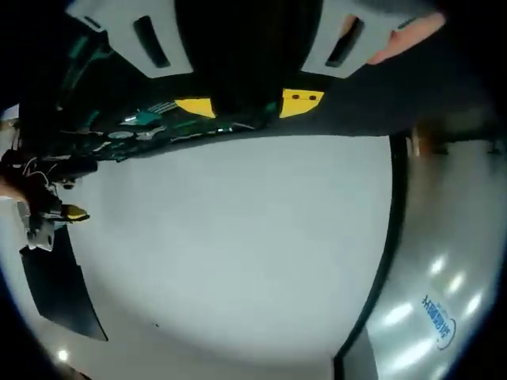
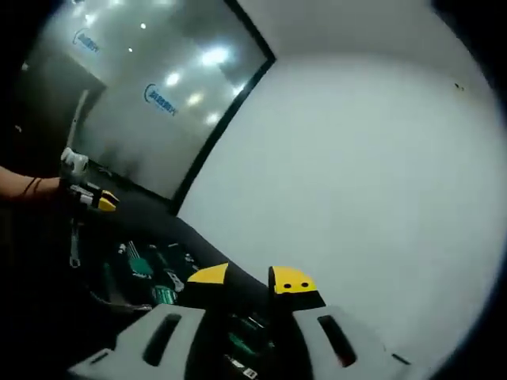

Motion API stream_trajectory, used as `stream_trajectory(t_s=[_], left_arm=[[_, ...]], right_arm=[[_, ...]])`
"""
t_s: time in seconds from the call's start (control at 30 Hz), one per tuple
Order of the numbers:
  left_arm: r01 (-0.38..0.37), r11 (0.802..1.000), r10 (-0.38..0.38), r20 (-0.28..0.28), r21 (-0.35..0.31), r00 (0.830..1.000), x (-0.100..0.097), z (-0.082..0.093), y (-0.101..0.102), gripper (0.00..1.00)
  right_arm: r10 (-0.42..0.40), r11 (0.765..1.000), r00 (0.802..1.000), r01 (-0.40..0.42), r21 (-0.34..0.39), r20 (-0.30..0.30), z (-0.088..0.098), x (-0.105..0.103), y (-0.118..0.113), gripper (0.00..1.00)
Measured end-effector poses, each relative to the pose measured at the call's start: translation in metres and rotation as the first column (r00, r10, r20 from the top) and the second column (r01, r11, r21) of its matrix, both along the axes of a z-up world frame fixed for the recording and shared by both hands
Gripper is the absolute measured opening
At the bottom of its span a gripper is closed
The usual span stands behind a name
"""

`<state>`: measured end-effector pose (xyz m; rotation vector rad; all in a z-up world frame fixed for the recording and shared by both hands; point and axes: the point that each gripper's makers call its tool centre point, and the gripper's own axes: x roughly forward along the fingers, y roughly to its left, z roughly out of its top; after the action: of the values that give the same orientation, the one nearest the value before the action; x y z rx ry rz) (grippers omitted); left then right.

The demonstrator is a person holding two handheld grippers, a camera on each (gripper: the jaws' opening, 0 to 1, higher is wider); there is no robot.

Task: Pick up the tools and put them into their designated positions in the toolbox.

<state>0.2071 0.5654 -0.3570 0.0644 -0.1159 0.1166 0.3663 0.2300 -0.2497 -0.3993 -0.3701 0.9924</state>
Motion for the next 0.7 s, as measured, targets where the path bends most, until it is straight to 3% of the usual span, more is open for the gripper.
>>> stream_trajectory(t_s=[0.13,0.33,0.47,0.6,0.7], left_arm=[[-0.008,1.000,0.008,-0.006,0.016,1.000,0.000,-0.001,0.001,0.26],[-0.011,1.000,0.011,-0.026,0.027,1.000,0.001,-0.004,0.001,0.26],[-0.013,1.000,0.014,-0.033,0.024,0.999,0.002,-0.006,0.002,0.26],[-0.019,0.999,0.021,-0.046,0.035,0.999,0.002,-0.008,0.001,0.26],[-0.024,0.999,0.026,-0.052,0.039,0.998,0.002,-0.009,0.001,0.26]], right_arm=[[0.004,1.000,1.000,-0.004,-0.016,0.005,-0.008,0.004,0.007,0.16],[-0.013,1.000,0.999,0.013,0.010,-0.032,-0.021,0.007,-0.004,0.16],[-0.026,0.999,0.999,0.024,-0.041,-0.043,-0.034,0.014,-0.008,0.16],[0.039,0.998,0.992,-0.045,-0.047,-0.116,-0.032,0.014,-0.002,0.16],[0.075,0.990,0.993,-0.084,-0.111,-0.089,-0.027,0.021,0.011,0.16]])
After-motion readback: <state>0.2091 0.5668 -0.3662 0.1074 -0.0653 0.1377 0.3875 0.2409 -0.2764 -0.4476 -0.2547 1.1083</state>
